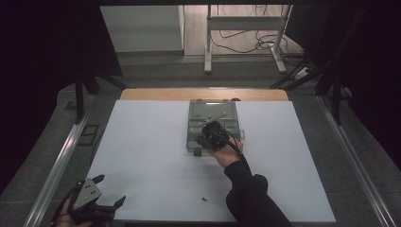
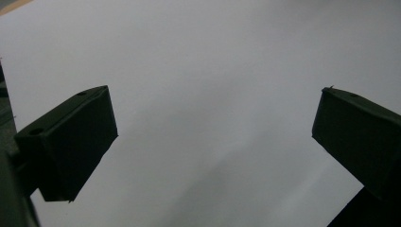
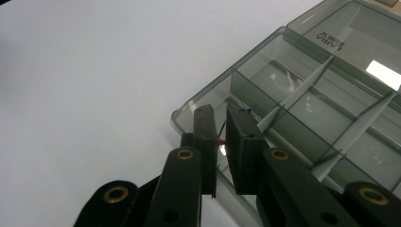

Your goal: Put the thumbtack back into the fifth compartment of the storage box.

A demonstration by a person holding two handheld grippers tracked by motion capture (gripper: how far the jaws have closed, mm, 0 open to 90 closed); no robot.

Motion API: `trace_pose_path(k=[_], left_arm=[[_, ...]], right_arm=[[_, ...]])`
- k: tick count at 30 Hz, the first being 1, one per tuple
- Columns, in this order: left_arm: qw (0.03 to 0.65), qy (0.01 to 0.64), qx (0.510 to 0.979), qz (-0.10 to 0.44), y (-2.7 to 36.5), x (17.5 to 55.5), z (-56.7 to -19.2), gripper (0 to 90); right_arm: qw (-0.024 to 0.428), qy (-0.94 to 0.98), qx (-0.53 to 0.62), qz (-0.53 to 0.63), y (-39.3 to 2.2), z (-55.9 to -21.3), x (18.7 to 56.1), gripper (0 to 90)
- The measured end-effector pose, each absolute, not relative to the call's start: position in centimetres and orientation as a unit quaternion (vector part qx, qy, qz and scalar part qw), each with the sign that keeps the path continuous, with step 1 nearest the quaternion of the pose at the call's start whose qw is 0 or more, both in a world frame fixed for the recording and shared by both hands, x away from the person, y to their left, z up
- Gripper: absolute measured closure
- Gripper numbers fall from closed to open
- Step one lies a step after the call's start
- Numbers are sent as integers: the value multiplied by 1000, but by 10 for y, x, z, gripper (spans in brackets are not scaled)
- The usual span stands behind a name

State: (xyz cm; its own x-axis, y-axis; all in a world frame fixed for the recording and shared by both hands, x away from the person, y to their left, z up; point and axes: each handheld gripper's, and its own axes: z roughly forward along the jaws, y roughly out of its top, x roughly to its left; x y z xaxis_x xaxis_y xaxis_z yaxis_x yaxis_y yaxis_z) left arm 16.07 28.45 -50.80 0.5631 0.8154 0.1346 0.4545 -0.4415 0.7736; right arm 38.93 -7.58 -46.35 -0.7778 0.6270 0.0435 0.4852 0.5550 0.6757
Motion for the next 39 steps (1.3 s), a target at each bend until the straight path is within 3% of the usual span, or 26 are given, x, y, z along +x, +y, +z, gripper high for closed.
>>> trace_pose_path(k=[21, 30, 39], left_arm=[[353, 389, 812, 254, 284, 161, -508, 12], [352, 388, 813, 255, 283, 161, -508, 12], [350, 387, 814, 255, 283, 161, -508, 12]], right_arm=[[116, 882, 316, 329, -57, -479, 406, 817], [115, 881, 315, 333, -62, -472, 404, 725], [112, 882, 314, 333, -70, -464, 394, 549]])
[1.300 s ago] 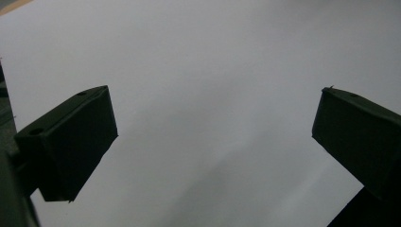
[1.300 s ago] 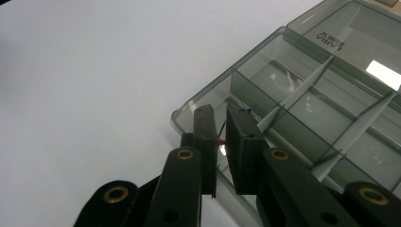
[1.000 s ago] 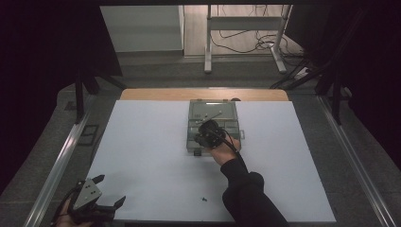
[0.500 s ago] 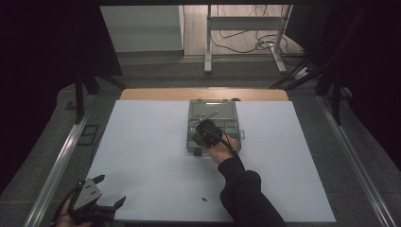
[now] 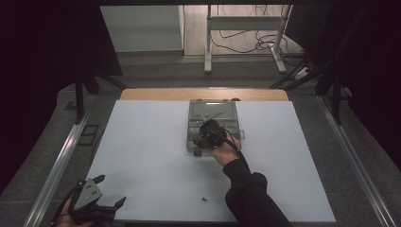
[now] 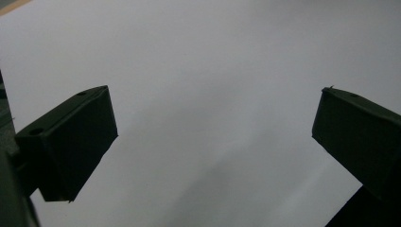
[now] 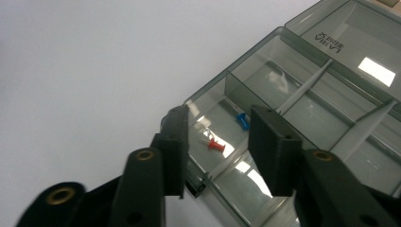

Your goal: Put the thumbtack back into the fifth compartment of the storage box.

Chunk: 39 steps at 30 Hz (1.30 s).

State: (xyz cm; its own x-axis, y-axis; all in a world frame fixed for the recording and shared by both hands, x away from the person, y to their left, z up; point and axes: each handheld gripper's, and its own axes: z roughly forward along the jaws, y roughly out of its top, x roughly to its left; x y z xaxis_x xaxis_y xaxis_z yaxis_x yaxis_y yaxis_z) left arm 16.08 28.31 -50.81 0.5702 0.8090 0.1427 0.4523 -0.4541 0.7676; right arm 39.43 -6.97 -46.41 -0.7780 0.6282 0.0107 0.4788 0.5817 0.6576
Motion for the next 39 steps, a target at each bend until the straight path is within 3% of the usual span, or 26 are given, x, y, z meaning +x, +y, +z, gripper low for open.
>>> trace_pose_path(k=[17, 28, 39], left_arm=[[350, 388, 814, 255, 283, 161, -508, 12], [350, 388, 814, 254, 283, 161, -508, 12], [351, 388, 814, 253, 283, 161, -508, 12]], right_arm=[[121, 889, 283, 339, -78, -466, 363, 263], [123, 889, 282, 339, -87, -467, 354, 161], [136, 894, 278, 325, -97, -471, 343, 0]])
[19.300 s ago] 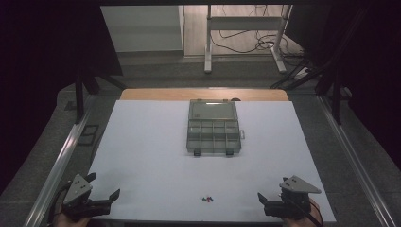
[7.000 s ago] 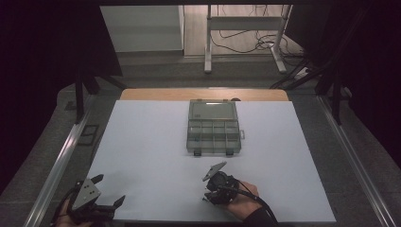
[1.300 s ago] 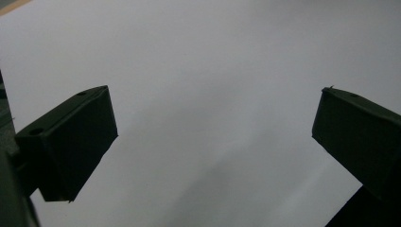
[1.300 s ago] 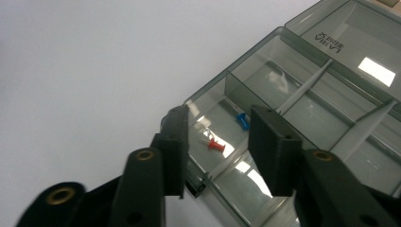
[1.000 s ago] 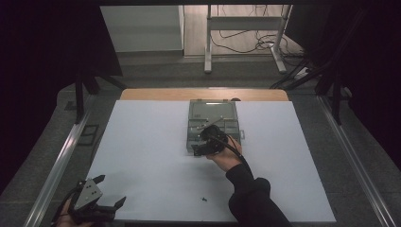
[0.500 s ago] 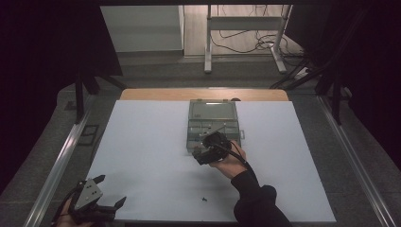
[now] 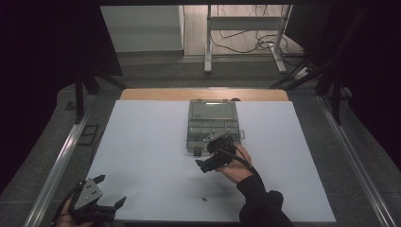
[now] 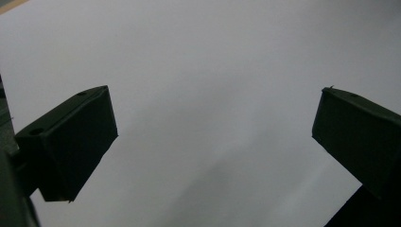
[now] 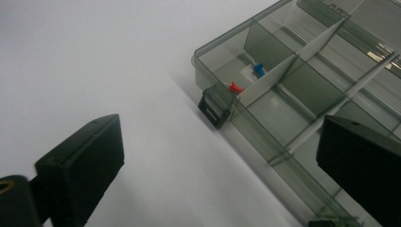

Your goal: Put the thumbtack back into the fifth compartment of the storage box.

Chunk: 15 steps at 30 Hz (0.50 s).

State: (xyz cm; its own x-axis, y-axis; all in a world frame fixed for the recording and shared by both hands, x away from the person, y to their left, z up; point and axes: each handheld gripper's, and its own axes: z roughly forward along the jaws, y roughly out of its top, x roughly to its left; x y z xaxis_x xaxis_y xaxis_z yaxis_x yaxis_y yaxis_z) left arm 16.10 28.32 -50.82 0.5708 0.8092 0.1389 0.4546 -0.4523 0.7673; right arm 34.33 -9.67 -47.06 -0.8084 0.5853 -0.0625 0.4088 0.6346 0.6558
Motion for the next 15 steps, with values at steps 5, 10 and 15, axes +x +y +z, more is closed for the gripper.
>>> trace_pose_path(k=[5, 10, 15], left_arm=[[351, 388, 814, 253, 283, 161, -508, 12], [350, 387, 815, 254, 283, 161, -508, 12], [349, 386, 815, 254, 283, 161, -508, 12]], right_arm=[[136, 893, 279, 325, -102, -468, 338, 0], [123, 898, 280, 317, -105, -467, 332, 0], [110, 902, 286, 304, -106, -466, 324, 0]])
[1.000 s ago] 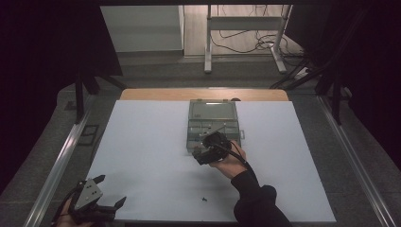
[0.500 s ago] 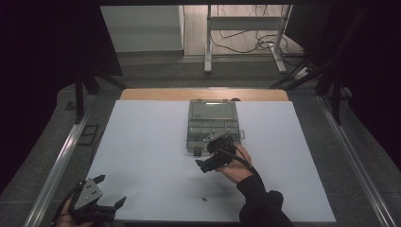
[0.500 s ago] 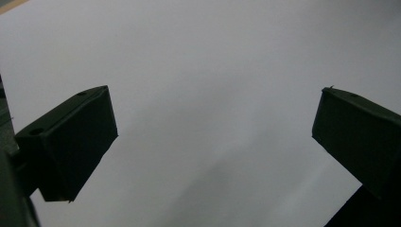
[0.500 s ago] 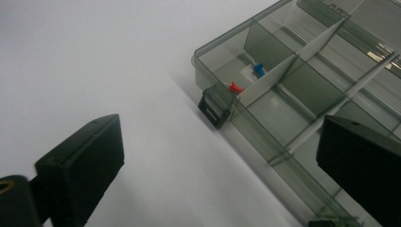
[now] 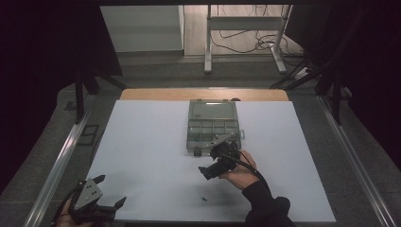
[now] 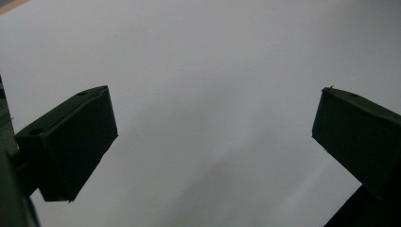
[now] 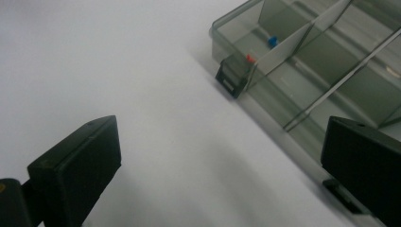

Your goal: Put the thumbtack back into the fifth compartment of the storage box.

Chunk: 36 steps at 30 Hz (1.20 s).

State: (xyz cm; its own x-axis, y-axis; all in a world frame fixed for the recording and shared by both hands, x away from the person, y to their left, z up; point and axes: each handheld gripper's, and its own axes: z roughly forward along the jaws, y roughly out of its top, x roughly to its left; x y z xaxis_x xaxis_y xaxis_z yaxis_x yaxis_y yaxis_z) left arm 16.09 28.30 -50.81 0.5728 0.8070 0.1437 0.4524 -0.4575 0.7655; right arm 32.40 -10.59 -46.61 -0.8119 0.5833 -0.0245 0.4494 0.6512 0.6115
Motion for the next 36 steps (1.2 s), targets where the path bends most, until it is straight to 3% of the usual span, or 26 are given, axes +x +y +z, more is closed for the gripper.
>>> trace_pose_path(k=[11, 22, 36], left_arm=[[348, 386, 816, 254, 282, 161, -508, 12], [347, 384, 817, 254, 282, 161, -508, 12], [345, 382, 819, 254, 281, 161, -508, 12]], right_arm=[[104, 911, 284, 280, -110, -467, 306, 26], [93, 922, 267, 266, -111, -476, 287, 167], [50, 936, 240, 253, -106, -489, 268, 418]])
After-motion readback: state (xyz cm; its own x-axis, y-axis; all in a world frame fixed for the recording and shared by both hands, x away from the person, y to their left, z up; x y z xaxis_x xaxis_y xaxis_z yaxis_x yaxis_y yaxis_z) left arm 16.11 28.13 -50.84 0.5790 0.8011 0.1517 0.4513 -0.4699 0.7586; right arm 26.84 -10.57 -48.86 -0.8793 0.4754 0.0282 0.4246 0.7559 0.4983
